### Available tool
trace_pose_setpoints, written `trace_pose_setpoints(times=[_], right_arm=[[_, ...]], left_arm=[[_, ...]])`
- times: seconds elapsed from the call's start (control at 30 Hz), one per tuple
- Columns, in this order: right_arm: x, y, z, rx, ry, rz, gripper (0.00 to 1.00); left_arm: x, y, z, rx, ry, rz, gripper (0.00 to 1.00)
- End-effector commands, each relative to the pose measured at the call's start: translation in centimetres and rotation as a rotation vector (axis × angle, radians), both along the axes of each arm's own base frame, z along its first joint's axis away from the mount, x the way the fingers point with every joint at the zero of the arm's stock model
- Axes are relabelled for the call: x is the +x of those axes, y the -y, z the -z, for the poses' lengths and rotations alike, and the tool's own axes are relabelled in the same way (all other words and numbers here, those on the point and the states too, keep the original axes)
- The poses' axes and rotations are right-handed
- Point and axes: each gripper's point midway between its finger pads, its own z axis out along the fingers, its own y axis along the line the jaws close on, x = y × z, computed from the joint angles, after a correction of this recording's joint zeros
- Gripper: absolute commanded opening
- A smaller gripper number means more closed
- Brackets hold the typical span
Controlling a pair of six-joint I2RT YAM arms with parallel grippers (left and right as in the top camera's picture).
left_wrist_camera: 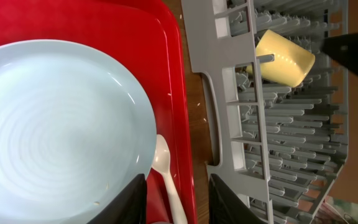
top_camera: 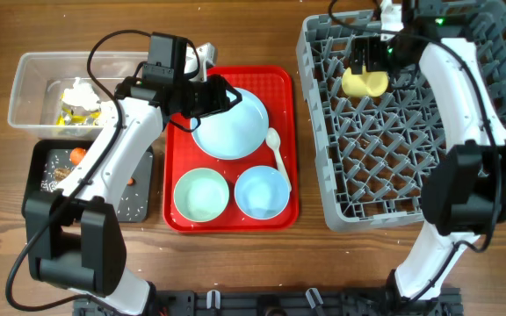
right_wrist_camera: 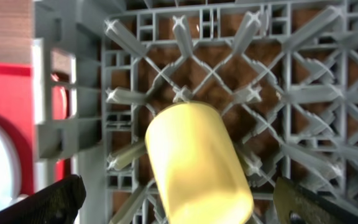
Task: Sort waste into correct bins and load items into the dishwasher rack
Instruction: 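Place the yellow cup in the rack and move the right gripper back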
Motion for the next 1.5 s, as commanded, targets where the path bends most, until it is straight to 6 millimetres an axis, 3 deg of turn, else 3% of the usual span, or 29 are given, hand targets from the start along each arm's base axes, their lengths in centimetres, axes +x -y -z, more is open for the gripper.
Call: trace_pose_setpoints(times=[0.0, 0.03, 0.07, 0.1, 0.13, 0.17, 0.2, 0.4, 0.77, 0.9, 1.0, 1.13, 1.23, 1.47], right_arm=[[-2.0, 0.8, -4.1, -0.008, 0.002, 0.097, 0.91], [-2.8, 0.8, -3.7, -0.004, -0.038, 0.098, 0.82], [-3.7, 0.7, -3.1, -0.002, -0.078, 0.100, 0.50], [-4.3, 0.7, -2.6, 0.001, -0.112, 0.112, 0.28], [-4.8, 0.7, -2.0, 0.005, -0.136, 0.126, 0.14], [-5.0, 0.7, -1.6, 0.008, -0.150, 0.135, 0.06], [-5.2, 0.7, -1.0, 0.010, -0.160, 0.143, 0.05], [-4.5, 0.7, 2.2, 0.012, -0.139, 0.143, 0.04], [-2.5, 0.1, 4.6, 0.042, -0.039, 0.129, 0.13], [-1.3, 0.0, 4.4, 0.052, 0.016, 0.121, 0.14], [-1.2, -1.5, 4.0, 0.122, 0.026, 0.068, 0.16], [-0.9, -3.8, 3.1, 0.208, 0.068, -0.076, 0.34], [-0.2, -3.8, 2.7, 0.195, 0.108, -0.104, 0.58], [1.8, -3.7, 0.8, 0.179, 0.214, -0.130, 0.78]], left_arm=[[-0.1, 0.0, 0.4, 0.009, -0.008, 0.007, 0.30], [-0.2, 0.0, 0.5, 0.013, -0.012, 0.006, 0.28], [-0.3, -0.1, 0.6, 0.017, -0.018, 0.004, 0.23], [-0.3, -0.1, 0.7, 0.020, -0.022, 0.003, 0.18], [-0.4, -0.2, 0.8, 0.023, -0.027, 0.001, 0.16], [-0.5, -0.3, 0.9, 0.027, -0.031, 0.000, 0.15], [-0.6, -0.3, 0.9, 0.027, -0.035, 0.000, 0.15], [-0.7, -0.3, 1.0, 0.030, -0.045, 0.000, 0.15], [-0.7, -0.4, 1.1, 0.037, -0.044, -0.004, 0.16], [-0.6, -0.5, 1.1, 0.043, -0.043, -0.008, 0.16], [-0.8, -0.6, 1.2, 0.045, -0.050, -0.008, 0.16], [-0.8, -0.6, 1.2, 0.045, -0.050, -0.008, 0.15], [-0.9, -0.6, 1.3, 0.046, -0.054, -0.008, 0.16], [-0.9, -0.6, 1.3, 0.047, -0.058, -0.008, 0.16]])
